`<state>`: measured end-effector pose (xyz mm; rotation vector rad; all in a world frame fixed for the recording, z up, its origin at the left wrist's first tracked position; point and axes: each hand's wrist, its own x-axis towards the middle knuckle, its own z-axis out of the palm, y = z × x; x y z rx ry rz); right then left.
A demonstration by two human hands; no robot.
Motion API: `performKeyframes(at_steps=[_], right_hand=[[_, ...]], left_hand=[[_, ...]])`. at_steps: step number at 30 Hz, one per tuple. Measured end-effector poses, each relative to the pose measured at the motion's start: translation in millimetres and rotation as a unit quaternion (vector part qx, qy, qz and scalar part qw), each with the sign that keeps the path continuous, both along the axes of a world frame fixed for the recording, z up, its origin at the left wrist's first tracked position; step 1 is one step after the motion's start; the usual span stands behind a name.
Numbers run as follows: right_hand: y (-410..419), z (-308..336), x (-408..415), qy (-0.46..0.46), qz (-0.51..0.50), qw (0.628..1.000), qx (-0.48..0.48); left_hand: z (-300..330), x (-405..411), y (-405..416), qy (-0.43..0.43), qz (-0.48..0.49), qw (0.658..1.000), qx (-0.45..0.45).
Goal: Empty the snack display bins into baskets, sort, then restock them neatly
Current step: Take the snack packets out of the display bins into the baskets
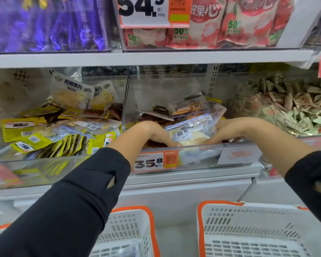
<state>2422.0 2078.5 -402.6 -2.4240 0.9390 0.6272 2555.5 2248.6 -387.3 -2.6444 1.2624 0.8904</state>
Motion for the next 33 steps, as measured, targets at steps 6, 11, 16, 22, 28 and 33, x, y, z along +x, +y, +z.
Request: performKeyframes(at_steps=[6,11,16,22,28,33], right_hand=[[-6.6,-11.4,4.2,-0.019,0.012,1.000,0.003],[13.2,3.1,-2.6,-0.106,-0.002,0.994,0.009],[18.7,9.6,-4.8,-0.199,0.003,0.980,0.004],[22.4,29.4,-14.4,-0.337,-0.049,0.940,-0.020],[40.5,53.4,-28.7,-0.427,-0.072,0.897,-0.086],[54.8,61.0,-42.2,-0.452,-0.052,0.883,-0.110]], left_hand=[[3.2,-0.6,3.7,0.002,-0.033,0.998,0.047],[-7.1,0.2,3.6,-0.053,-0.021,0.998,-0.011],[-22.6,6.1,3.2,0.001,0.090,0.989,-0.120],[-5.9,-6.3,8.9,-0.008,0.177,0.943,-0.281],[24.7,-22.0,14.1,-0.177,0.157,0.893,-0.382],[42.3,-25.6,30.4,-0.248,0.094,0.878,-0.399]])
